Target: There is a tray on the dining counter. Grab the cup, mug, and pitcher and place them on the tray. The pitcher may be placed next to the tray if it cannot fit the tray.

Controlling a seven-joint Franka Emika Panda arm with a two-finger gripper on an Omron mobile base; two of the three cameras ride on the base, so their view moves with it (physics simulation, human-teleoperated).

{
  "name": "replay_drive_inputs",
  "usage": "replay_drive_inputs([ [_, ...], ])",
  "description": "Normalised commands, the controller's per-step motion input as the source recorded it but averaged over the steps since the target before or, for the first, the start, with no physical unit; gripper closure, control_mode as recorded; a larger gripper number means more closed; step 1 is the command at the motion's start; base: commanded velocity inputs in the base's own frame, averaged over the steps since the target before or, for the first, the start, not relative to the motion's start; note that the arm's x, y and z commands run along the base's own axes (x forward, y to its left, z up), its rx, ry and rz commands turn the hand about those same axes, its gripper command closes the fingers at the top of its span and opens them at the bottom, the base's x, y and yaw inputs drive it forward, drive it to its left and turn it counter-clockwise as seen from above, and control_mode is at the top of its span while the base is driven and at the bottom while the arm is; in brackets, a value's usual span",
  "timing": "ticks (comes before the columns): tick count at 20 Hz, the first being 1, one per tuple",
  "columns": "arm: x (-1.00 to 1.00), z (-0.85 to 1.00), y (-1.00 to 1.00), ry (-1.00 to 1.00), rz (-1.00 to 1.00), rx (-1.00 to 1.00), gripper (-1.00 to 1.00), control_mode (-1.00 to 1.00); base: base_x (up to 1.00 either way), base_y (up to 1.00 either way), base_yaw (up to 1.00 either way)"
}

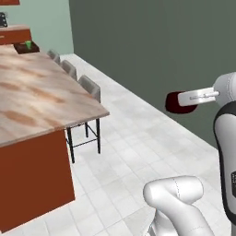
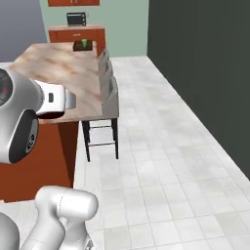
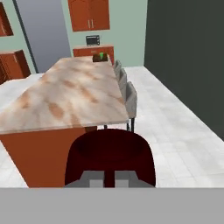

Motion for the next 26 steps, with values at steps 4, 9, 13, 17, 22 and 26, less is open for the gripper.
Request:
replay_drive_inputs([
  [4, 0.00, 0.00, 0.00, 0.00, 0.00, 0.00, 1.00, 1.00, 0.86, -0.66, 0.22],
  [9, 0.00, 0.00, 0.00, 0.00, 0.00, 0.00, 1.00, 1.00, 0.79, -0.67, 0.29],
  [13, 0.00, 0.00, 0.00, 0.00, 0.00, 0.00, 1.00, 1.00, 0.79, -0.71, 0.34],
  [17, 0.00, 0.00, 0.00, 0.00, 0.00, 0.00, 1.00, 1.00, 0.81, -0.76, 0.35],
  [22, 0.00, 0.00, 0.00, 0.00, 0.00, 0.00, 1.00, 1.00, 0.78, -0.82, 0.35],
  [26, 0.00, 0.00, 0.00, 0.00, 0.00, 0.00, 1.00, 1.00, 0.78, -0.80, 0.34],
])
